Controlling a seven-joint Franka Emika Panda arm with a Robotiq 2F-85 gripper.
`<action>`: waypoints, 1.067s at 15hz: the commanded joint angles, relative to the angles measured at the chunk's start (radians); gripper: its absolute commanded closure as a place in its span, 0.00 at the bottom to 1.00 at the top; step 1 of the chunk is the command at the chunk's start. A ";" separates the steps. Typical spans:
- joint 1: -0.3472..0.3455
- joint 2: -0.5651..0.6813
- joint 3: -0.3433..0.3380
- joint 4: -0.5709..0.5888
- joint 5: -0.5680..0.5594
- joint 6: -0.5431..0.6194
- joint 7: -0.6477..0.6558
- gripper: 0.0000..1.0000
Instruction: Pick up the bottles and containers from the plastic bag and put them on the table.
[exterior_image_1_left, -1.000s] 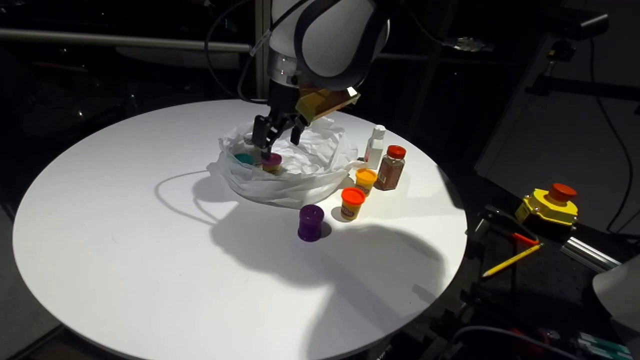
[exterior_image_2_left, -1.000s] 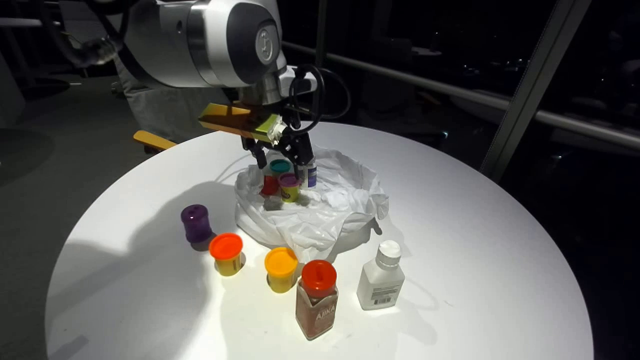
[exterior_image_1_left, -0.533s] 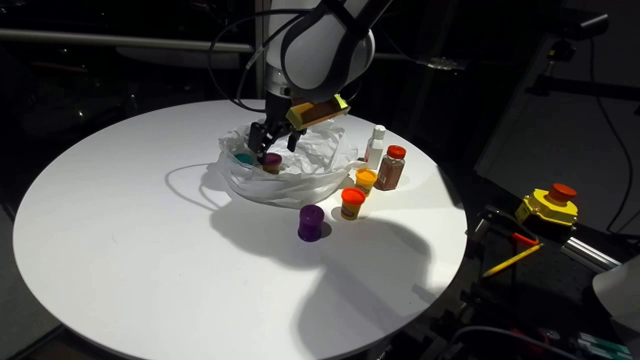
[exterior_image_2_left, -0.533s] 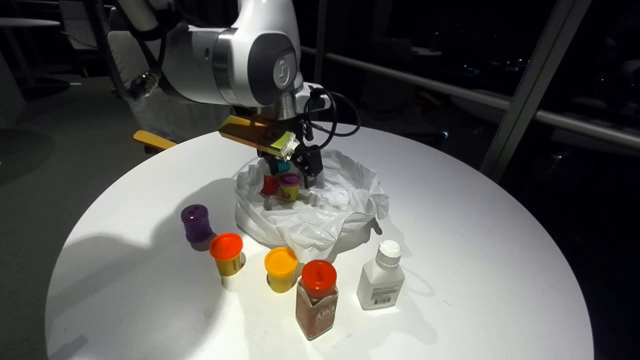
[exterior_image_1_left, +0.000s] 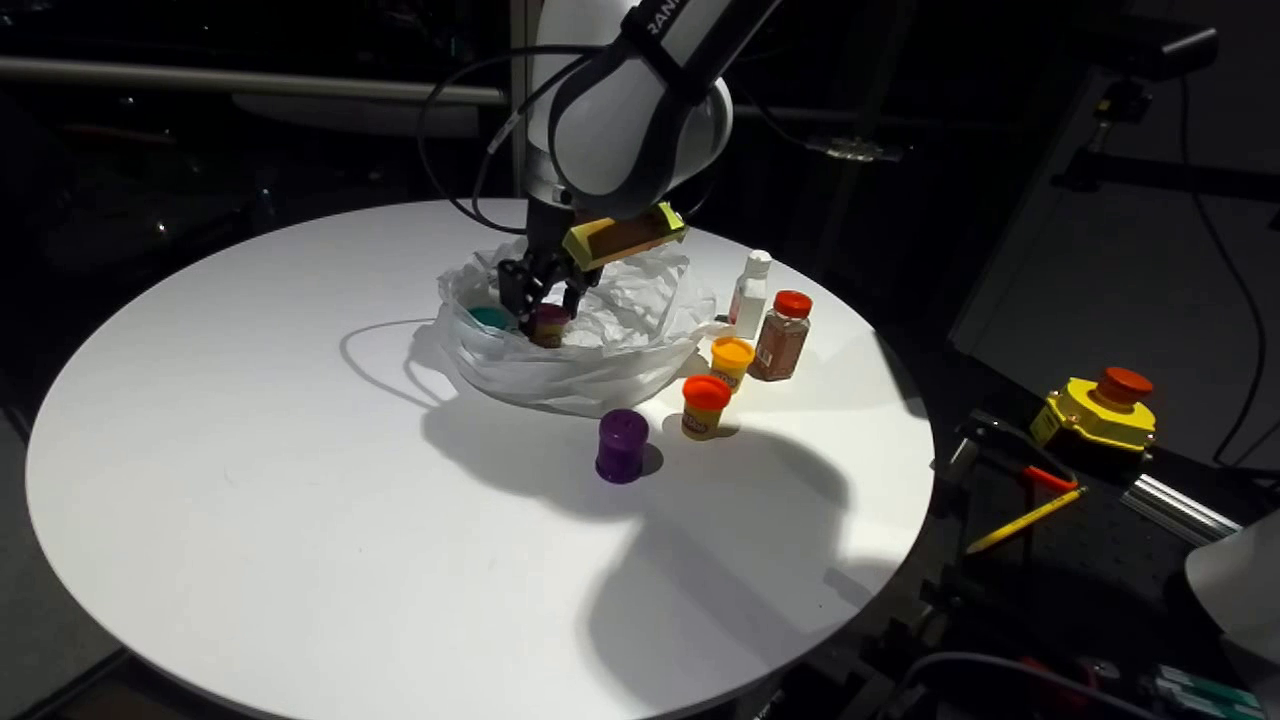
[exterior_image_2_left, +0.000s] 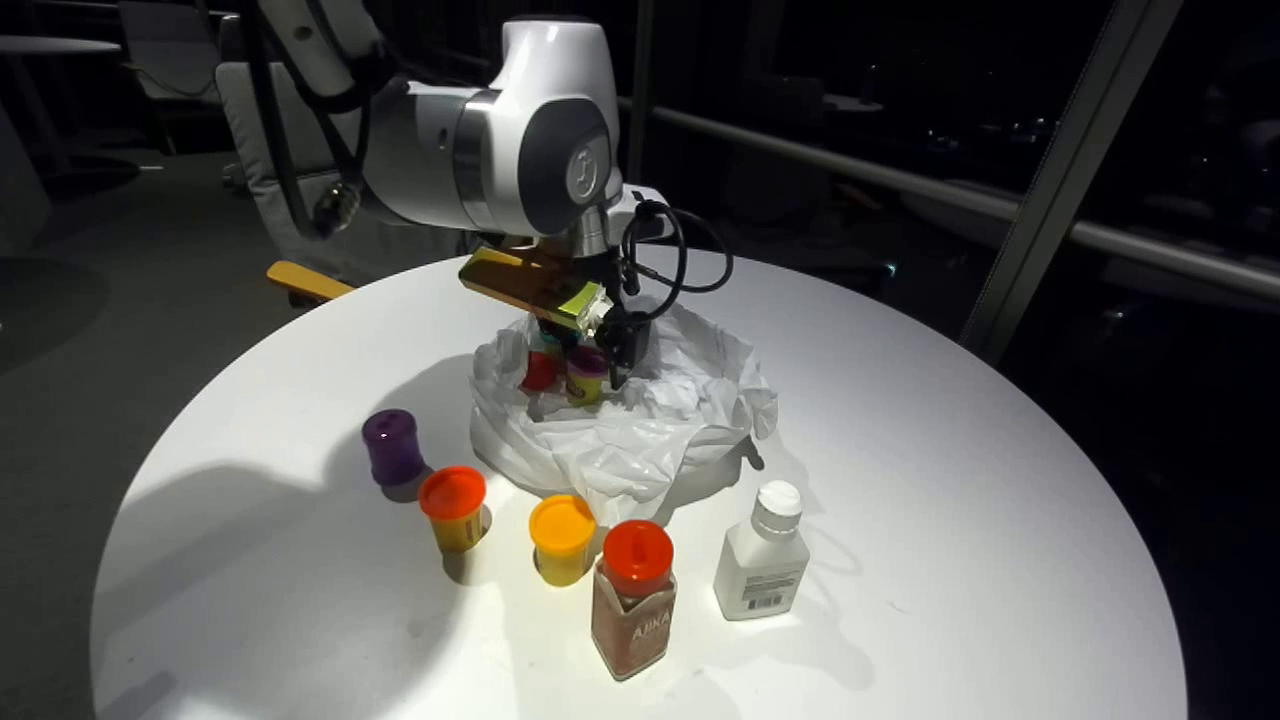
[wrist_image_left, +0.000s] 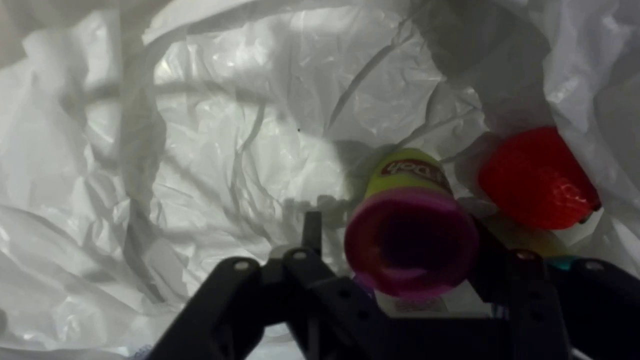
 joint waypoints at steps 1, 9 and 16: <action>-0.001 -0.005 -0.004 0.022 0.032 -0.035 -0.005 0.62; 0.157 -0.225 -0.147 -0.155 -0.044 -0.021 0.169 0.76; 0.236 -0.370 -0.063 -0.371 -0.131 -0.113 0.185 0.76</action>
